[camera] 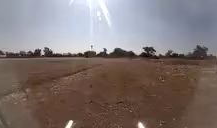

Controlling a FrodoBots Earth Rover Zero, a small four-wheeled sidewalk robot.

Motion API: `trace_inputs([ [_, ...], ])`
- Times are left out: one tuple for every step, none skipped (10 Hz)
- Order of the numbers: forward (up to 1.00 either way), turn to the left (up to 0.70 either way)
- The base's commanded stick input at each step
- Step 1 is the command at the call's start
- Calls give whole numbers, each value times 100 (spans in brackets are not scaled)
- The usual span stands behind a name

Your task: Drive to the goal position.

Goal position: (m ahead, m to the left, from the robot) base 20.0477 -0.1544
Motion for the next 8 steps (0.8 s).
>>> trace_inputs([
  [67,0],
  [17,0],
  [0,0],
  [0,0],
  [0,0],
  [44,0],
  [50,0],
  [50,0],
])
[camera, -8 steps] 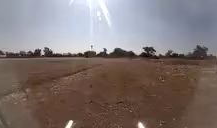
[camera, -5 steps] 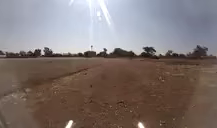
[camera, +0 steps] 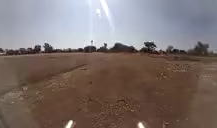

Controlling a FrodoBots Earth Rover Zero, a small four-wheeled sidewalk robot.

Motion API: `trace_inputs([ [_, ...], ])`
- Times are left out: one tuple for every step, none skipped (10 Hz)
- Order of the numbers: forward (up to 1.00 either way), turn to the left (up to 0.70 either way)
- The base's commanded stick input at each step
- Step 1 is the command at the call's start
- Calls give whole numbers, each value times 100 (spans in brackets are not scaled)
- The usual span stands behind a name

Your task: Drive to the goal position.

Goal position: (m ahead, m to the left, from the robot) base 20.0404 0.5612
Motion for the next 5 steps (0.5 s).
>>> trace_inputs([
  [50,0],
  [50,0],
  [50,0],
  [50,0],
  [50,0],
])
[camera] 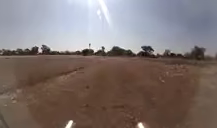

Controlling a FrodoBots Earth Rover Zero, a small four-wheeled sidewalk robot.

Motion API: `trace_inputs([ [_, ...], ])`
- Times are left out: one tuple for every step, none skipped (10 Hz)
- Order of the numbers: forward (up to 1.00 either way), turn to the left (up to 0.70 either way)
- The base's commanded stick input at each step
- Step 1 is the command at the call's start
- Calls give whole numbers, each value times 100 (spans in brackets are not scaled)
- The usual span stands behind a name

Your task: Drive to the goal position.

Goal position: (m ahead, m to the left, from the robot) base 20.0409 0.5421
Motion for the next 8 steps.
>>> trace_inputs([
  [50,0],
  [50,0],
  [50,0],
  [50,0],
  [50,0],
  [50,0],
  [50,0],
  [50,0],
])
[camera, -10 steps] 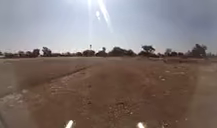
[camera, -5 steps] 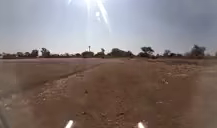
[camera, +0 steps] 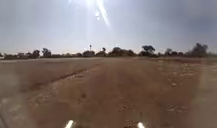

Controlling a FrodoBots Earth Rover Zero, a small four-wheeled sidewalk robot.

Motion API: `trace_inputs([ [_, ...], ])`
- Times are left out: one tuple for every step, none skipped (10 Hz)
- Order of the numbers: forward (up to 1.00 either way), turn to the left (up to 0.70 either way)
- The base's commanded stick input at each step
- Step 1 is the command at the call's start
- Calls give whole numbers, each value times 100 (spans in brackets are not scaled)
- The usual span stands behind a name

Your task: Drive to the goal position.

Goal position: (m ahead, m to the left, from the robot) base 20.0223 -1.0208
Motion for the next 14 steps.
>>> trace_inputs([
  [50,0],
  [50,0],
  [50,0],
  [50,0],
  [50,0],
  [50,0],
  [50,0],
  [50,0],
  [50,0],
  [50,0],
  [50,0],
  [50,-44],
  [50,-50],
  [50,-45],
])
